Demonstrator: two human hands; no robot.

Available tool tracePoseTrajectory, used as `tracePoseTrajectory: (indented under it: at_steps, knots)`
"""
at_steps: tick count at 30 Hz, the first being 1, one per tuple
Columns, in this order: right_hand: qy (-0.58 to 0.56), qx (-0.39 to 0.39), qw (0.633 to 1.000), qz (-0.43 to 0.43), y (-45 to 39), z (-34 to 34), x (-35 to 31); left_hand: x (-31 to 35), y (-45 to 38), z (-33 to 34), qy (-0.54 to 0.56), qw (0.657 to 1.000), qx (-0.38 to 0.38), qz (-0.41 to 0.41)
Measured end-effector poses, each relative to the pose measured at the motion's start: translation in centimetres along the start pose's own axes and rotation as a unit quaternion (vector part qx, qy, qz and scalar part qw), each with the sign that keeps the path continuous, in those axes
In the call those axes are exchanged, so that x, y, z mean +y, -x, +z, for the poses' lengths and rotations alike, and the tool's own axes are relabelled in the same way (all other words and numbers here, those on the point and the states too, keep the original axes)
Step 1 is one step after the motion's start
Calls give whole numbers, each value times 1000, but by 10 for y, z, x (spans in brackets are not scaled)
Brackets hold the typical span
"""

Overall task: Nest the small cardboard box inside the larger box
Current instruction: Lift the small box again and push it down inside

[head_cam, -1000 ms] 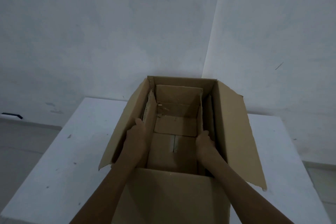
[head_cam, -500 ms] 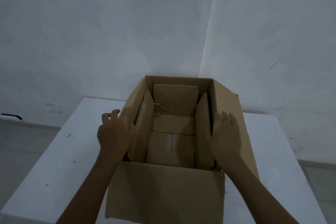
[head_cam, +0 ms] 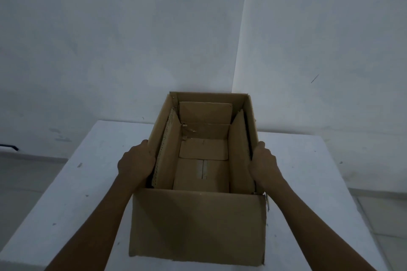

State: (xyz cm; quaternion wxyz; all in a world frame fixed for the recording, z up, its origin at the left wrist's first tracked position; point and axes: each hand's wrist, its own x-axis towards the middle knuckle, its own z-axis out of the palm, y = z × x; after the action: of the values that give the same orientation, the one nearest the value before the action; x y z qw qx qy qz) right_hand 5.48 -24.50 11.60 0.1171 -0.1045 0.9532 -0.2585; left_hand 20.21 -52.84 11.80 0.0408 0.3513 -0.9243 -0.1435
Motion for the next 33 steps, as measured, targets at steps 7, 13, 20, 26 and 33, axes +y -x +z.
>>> tracePoseTrajectory:
  at_steps: [7, 13, 20, 26, 33]
  knots:
    - [18, 56, 998, -22, 17, -31, 59, 37, 37, 14, 82, 995, -15, 56]
    - [22, 88, 996, 18, 25, -77, 125, 105, 60, 41, 97, 991, -33, 91]
    - [25, 96, 993, 59, 5, -136, 205, 205, 76, 77, 117, 986, -34, 111]
    - [26, 101, 992, 70, -32, -173, 271, 288, 83, 104, 130, 987, -37, 86]
    - [33, 100, 993, 51, -75, -200, 310, 351, 86, 127, 143, 988, -9, 58]
